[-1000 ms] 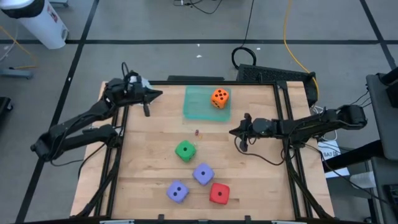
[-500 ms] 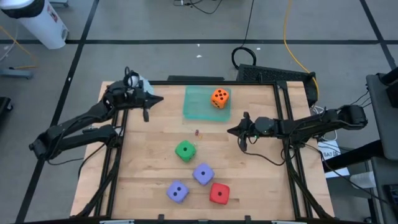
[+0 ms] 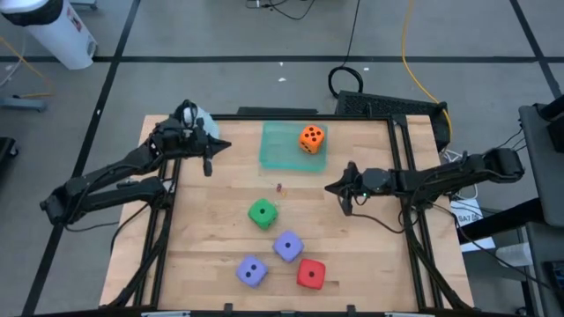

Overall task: Pick & Place Dice
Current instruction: Put the big red dice into the bin

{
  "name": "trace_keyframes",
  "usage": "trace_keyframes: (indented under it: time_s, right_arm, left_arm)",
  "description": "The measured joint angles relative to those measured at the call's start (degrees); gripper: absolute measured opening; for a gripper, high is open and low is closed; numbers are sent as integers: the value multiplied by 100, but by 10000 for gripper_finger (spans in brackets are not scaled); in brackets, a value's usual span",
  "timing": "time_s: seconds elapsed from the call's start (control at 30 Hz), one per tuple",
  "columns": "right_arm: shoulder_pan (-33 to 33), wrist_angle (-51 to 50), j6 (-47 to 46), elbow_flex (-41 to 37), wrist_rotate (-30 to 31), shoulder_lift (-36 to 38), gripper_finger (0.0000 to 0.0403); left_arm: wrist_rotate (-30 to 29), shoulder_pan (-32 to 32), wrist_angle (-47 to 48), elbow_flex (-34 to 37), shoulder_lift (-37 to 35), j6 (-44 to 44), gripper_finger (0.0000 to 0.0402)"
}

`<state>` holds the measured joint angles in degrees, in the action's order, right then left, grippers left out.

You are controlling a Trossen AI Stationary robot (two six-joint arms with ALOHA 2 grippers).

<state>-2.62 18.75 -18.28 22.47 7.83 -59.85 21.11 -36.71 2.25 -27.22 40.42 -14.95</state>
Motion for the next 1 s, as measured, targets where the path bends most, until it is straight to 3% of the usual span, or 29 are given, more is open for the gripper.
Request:
trace_keyframes:
  time_s: [0.33, 0.47, 1.0]
  right_arm:
    - [-1583, -606, -422, 826, 1322, -642, 0]
    - [-2047, -619, -727, 1075, 1484, -1114, 0]
    - [-2324, -496, -704, 1286, 2142, -1544, 0]
  left_arm:
    - [14, 441, -45, 0, 7, 154, 5]
    - [-36, 564, -63, 0, 7, 175, 5]
    - [-322, 616, -207, 0, 4, 182, 5]
